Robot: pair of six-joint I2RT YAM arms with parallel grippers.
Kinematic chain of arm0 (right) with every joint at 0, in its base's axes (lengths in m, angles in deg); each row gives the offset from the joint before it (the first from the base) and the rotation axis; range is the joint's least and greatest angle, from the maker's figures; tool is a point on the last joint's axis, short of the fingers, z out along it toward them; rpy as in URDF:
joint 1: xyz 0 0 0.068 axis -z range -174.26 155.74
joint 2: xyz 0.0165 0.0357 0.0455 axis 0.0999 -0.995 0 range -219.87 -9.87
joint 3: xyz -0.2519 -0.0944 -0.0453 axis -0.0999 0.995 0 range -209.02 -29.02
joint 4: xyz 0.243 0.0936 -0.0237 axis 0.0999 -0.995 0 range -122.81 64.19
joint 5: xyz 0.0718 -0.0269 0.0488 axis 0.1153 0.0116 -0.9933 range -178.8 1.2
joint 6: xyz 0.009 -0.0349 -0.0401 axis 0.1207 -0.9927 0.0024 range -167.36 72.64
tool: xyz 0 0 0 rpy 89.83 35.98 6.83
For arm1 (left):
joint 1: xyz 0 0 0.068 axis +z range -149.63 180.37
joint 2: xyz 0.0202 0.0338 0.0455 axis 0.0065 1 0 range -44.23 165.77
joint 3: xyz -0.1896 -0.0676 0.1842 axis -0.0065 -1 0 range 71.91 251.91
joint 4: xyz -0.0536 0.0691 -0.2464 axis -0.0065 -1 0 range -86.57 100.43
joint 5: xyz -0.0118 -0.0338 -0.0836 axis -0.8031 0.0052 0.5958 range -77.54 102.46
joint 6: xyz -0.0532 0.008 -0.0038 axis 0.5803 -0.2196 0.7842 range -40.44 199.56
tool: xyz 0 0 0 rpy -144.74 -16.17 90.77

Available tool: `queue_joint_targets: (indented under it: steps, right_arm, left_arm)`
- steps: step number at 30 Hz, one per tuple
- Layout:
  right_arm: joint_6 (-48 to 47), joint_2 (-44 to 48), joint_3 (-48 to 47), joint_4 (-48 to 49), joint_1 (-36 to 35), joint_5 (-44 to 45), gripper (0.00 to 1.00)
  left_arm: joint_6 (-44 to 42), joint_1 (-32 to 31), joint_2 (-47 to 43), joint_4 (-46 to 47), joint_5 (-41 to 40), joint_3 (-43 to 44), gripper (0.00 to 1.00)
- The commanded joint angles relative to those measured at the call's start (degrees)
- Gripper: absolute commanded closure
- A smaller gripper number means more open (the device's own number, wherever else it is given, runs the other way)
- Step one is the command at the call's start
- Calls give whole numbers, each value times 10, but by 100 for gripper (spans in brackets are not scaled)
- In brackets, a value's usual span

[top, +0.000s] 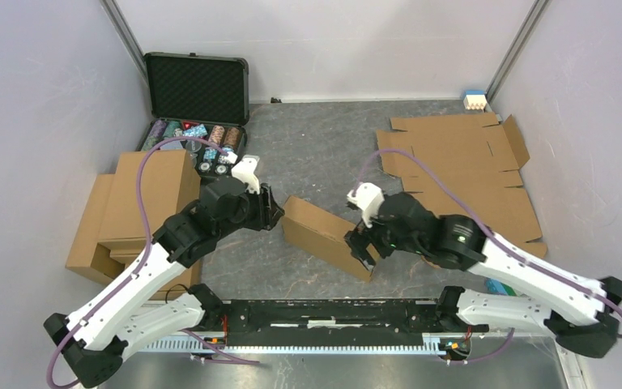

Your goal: Fold the paper box

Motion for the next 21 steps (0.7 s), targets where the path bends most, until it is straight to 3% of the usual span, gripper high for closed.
queue_joint_targets:
  steps: [1, 9, 12, 15, 18, 21]
  right_arm:
    - [-66, -66, -13, 56, 0, 2, 2]
    - [-99, -143, 0, 94, 0, -19, 2]
    - [-107, -157, -3, 95, 0, -28, 18]
    - [-110, -159, -8, 102, 0, -28, 42]
    - [-127, -157, -12, 115, 0, -32, 49]
    - [-149, -150, -7, 129, -1, -46, 53]
  left_arm:
    - [-8, 3, -24, -36, -24, 16, 48]
    - [-14, 4, -46, -58, -42, -3, 46]
    - [-14, 4, -57, -62, -46, -6, 45]
    - [-18, 4, -67, -67, -61, -10, 44]
    - [-16, 8, -74, -68, -88, -20, 39]
    - [-9, 18, -78, -62, -69, -24, 24]
